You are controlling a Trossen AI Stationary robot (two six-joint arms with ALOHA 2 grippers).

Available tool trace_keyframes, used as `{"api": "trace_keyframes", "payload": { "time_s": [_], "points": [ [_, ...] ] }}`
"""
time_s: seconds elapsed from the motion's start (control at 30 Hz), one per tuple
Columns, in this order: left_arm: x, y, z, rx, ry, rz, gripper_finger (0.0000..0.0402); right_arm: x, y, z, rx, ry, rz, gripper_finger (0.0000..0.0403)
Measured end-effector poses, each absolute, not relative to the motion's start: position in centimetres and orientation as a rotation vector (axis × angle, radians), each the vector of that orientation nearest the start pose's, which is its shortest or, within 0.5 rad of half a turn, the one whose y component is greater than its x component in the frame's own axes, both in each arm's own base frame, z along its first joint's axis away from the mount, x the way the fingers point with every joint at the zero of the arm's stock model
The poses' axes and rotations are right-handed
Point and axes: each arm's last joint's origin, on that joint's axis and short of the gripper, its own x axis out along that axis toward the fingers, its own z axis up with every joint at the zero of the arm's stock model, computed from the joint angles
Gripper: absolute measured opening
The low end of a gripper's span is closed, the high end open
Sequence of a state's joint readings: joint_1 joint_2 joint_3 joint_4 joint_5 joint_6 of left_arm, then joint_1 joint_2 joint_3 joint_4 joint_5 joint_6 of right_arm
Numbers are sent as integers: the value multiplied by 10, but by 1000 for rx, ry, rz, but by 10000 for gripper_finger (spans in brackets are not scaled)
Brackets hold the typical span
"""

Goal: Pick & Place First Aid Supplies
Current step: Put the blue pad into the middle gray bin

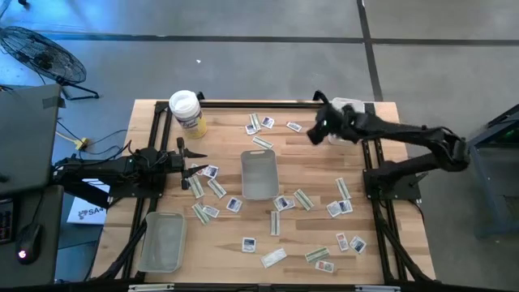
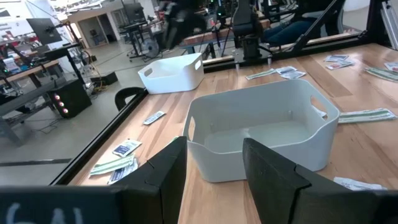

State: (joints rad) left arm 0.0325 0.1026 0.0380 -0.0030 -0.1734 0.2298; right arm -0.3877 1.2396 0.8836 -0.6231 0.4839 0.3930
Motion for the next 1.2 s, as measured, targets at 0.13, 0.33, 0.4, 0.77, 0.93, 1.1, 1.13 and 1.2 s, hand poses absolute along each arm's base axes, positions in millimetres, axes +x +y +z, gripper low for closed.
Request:
{"api": "trace_keyframes", "payload": {
  "time_s": [0.13,0.33,0.4,0.77,0.93,1.1,1.13,1.2],
  "points": [
    [102,8,168,234,91,197,154,225,-58,234,262,855,-837,179],
    [102,8,168,234,91,197,154,232,11,232,269,822,-630,177],
    [102,8,168,234,91,197,154,231,31,234,282,796,-577,174],
    [102,8,168,234,90,197,154,210,121,194,285,1065,-374,162],
    [102,8,168,234,90,197,154,184,144,182,258,1207,-400,161],
    [102,8,168,234,91,197,154,160,157,181,79,1190,-391,161],
    [102,8,168,234,91,197,154,157,159,181,43,1175,-384,160],
    [102,8,168,234,91,197,154,151,159,178,-10,1165,-377,155]
  ]
}}
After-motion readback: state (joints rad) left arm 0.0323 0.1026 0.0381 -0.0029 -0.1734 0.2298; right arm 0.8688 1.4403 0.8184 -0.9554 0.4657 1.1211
